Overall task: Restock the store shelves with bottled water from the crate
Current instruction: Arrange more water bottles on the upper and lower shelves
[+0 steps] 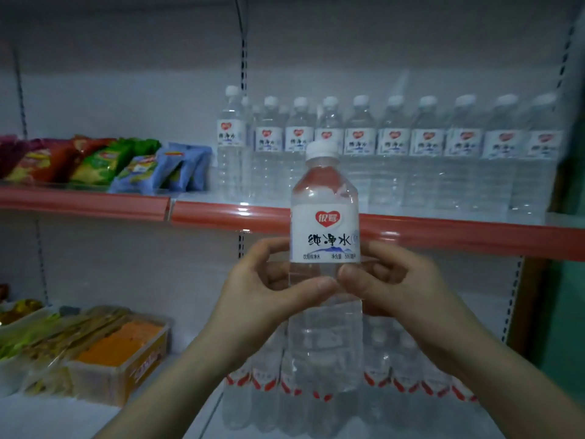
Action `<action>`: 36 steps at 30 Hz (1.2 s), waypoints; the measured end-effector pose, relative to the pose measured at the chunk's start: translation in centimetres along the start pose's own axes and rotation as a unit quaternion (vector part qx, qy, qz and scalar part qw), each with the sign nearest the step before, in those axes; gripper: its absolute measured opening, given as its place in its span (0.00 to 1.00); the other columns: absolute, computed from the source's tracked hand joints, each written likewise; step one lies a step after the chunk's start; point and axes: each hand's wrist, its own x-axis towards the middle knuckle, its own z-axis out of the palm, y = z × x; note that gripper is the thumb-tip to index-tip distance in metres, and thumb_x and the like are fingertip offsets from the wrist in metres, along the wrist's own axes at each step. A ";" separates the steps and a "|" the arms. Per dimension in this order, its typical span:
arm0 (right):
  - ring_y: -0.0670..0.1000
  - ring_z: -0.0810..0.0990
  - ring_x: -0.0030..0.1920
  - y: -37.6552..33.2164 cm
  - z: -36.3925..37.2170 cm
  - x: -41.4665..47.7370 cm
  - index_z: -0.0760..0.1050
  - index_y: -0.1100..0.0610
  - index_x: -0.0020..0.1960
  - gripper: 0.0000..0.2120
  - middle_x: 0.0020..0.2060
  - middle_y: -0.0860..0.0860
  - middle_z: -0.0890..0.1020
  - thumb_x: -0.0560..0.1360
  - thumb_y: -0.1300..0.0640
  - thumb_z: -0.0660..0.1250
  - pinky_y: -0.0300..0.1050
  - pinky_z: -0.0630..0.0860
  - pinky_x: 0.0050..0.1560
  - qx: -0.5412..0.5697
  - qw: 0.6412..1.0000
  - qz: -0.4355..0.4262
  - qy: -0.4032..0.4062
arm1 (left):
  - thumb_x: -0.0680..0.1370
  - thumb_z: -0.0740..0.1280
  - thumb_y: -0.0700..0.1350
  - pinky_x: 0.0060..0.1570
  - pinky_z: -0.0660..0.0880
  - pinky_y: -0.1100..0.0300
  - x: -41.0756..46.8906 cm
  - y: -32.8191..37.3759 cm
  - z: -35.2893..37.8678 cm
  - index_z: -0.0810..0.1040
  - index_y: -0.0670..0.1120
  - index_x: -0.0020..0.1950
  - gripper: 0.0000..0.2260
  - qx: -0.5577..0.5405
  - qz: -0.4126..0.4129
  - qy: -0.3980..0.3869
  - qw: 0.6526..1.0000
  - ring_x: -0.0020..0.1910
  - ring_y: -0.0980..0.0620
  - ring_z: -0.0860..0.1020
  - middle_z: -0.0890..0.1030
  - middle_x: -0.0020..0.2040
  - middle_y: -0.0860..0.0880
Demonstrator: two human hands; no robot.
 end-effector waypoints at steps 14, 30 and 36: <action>0.49 0.84 0.41 -8.5 -2.4 13.2 0.76 0.59 0.57 0.29 0.42 0.51 0.85 0.58 0.50 0.73 0.42 0.80 0.40 -0.048 0.997 0.014 -0.052 | 0.61 0.71 0.52 0.33 0.80 0.59 11.6 7.2 -1.8 0.73 0.43 0.61 0.30 0.070 0.101 0.018 0.992 0.42 0.54 0.84 0.85 0.42 0.50; 0.49 0.79 0.40 -2.9 3.0 28.0 0.74 0.62 0.55 0.10 0.42 0.52 0.81 0.74 0.66 0.66 0.44 0.76 0.45 -0.016 0.999 0.048 -0.008 | 0.75 0.69 0.50 0.35 0.74 0.63 24.5 3.3 -10.1 0.75 0.52 0.63 0.17 0.351 0.127 0.071 0.925 0.37 0.56 0.75 0.76 0.38 0.56; 0.58 0.79 0.56 -0.3 3.6 29.3 0.74 0.63 0.58 0.14 0.55 0.58 0.81 0.73 0.65 0.68 0.57 0.73 0.63 -0.043 0.996 0.077 0.029 | 0.72 0.70 0.54 0.43 0.74 0.58 25.1 1.2 -10.7 0.79 0.49 0.58 0.17 0.429 0.142 0.110 0.885 0.43 0.48 0.79 0.80 0.42 0.49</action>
